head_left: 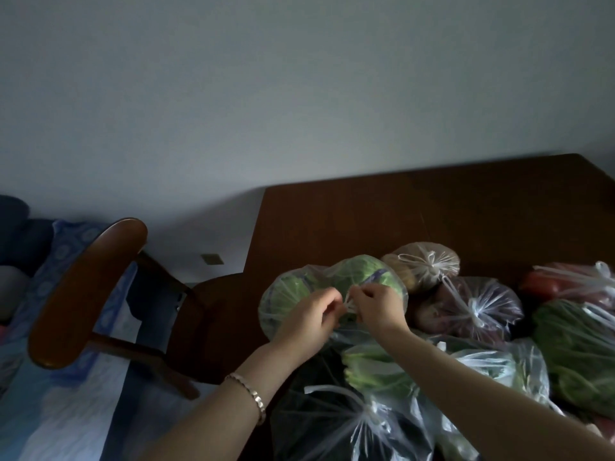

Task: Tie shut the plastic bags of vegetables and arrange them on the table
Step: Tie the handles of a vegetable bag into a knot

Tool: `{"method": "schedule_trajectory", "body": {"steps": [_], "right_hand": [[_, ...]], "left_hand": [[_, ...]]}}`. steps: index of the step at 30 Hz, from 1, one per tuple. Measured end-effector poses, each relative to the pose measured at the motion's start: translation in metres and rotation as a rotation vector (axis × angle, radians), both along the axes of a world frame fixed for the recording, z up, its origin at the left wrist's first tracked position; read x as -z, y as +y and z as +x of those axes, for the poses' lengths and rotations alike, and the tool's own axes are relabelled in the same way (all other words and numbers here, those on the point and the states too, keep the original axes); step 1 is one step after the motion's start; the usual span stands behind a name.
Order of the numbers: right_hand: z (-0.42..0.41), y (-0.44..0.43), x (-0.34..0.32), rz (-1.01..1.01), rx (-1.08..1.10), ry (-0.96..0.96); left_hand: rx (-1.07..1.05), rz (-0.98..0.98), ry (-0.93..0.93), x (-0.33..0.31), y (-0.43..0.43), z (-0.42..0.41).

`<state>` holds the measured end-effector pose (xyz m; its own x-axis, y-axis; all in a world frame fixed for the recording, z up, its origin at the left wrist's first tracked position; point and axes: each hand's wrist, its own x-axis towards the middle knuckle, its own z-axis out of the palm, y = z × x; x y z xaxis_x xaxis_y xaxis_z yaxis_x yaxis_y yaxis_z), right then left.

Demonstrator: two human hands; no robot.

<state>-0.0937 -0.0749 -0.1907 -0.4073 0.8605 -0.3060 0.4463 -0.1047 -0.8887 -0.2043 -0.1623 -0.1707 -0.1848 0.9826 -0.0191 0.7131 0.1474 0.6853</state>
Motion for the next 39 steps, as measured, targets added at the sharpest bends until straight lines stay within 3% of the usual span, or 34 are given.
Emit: {"method": "schedule_trajectory", "body": {"steps": [4,9,12,18,23,27,31,37,39], "right_hand": [[-0.007,0.001,-0.007,0.129,-0.187,-0.131],[0.001,-0.001,-0.013,0.288,-0.332,-0.079],[0.012,-0.001,-0.014,0.239,-0.423,-0.045],[0.024,-0.003,-0.013,0.235,-0.392,0.183],[0.022,-0.005,-0.007,0.361,-0.48,0.223],[0.02,-0.003,-0.006,0.449,-0.525,0.149],[0.018,-0.002,-0.004,0.538,-0.509,0.115],[0.003,0.007,0.008,0.749,-0.456,0.023],[-0.006,0.012,0.01,0.775,-0.439,-0.036]], "left_hand": [[0.002,-0.031,-0.024,0.002,-0.006,-0.004],[-0.244,-0.075,-0.25,0.003,0.001,-0.006],[-0.356,-0.03,-0.384,0.004,0.006,-0.008],[-0.318,-0.124,-0.472,-0.003,0.008,-0.01],[-0.239,-0.234,-0.469,-0.013,0.004,-0.029],[-0.178,-0.299,-0.342,-0.011,0.005,-0.042],[-0.12,-0.241,0.011,-0.011,0.018,-0.046],[-0.388,-0.094,0.175,-0.008,0.054,-0.052],[-0.392,-0.1,0.33,-0.006,0.067,-0.061]]}}
